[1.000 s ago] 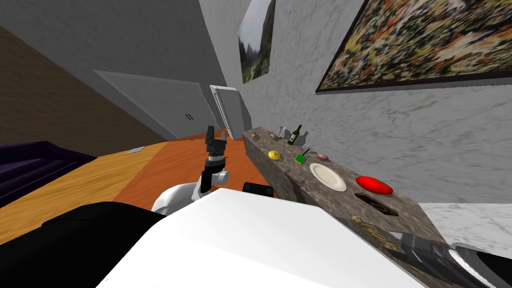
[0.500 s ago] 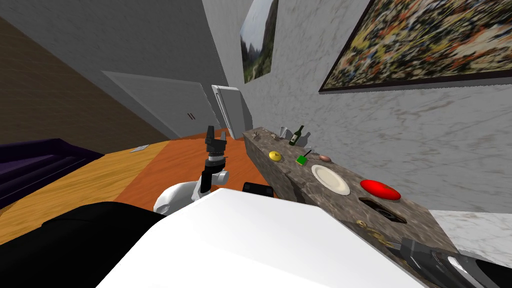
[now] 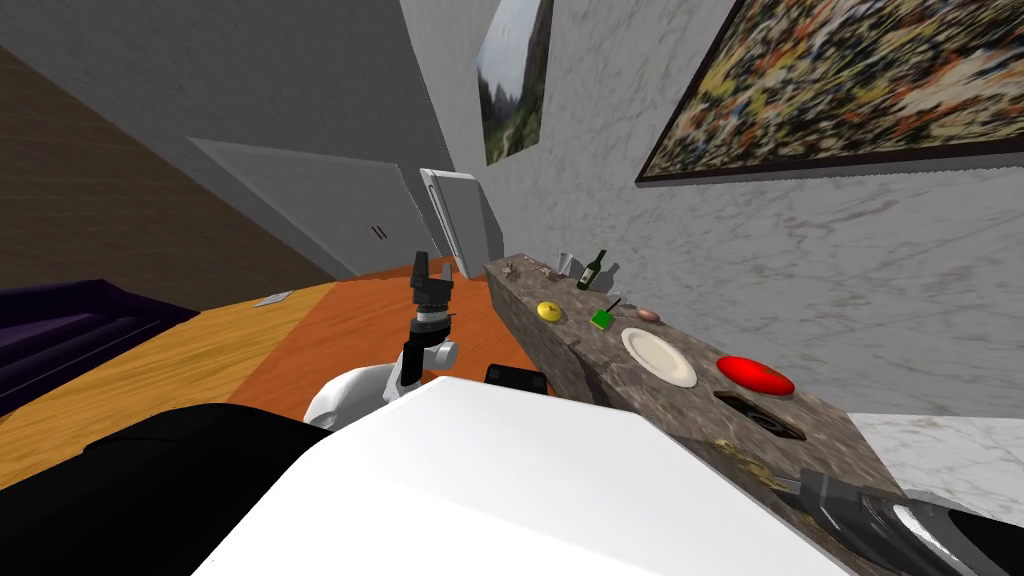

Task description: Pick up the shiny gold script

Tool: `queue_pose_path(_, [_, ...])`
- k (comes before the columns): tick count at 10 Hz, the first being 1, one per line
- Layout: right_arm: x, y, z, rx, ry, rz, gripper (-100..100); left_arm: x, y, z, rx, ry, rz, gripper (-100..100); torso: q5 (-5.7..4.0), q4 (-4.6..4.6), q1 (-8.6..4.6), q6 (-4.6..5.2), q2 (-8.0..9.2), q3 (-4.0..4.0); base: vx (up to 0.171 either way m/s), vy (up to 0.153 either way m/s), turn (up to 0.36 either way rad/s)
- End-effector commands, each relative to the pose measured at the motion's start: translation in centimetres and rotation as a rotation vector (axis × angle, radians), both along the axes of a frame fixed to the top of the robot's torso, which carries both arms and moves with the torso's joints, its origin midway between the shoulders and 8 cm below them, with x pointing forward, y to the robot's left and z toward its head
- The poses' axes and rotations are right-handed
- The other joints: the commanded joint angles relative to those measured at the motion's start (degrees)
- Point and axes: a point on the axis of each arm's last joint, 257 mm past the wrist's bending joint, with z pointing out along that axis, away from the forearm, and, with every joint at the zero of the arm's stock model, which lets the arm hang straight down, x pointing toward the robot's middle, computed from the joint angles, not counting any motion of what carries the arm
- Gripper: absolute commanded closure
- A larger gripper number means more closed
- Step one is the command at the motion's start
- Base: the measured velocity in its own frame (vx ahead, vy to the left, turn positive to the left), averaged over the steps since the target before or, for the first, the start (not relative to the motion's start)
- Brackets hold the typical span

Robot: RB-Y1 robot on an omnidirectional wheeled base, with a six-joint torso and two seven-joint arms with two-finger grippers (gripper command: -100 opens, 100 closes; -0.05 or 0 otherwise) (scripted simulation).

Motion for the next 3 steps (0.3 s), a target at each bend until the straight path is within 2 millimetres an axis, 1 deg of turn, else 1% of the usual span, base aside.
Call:
queue_pose_path(1, [0.78,-0.32,0.90,0.002,-0.002,0.006,100,0.00,0.00,0.00,0.000,0.000,0.000,0,0.00,0.00,0.00,0.00,0.00,0.00,-0.034,0.021,-0.078])
queue_pose_path(2, [0.74,-0.21,0.67,0.001,-0.003,0.004,100,0.00,0.00,0.00,0.000,0.000,0.000,0,0.01,0.01,0.06,0.03,0.06,0.03,-0.014,0.010,-0.006])
queue_pose_path(3, [0.77,-0.20,0.75,0.002,-0.002,0.006,0,0.00,0.00,0.00,0.000,0.000,0.000,0,-0.01,0.01,0.04,0.04,0.03,0.02,0.000,0.000,0.000])
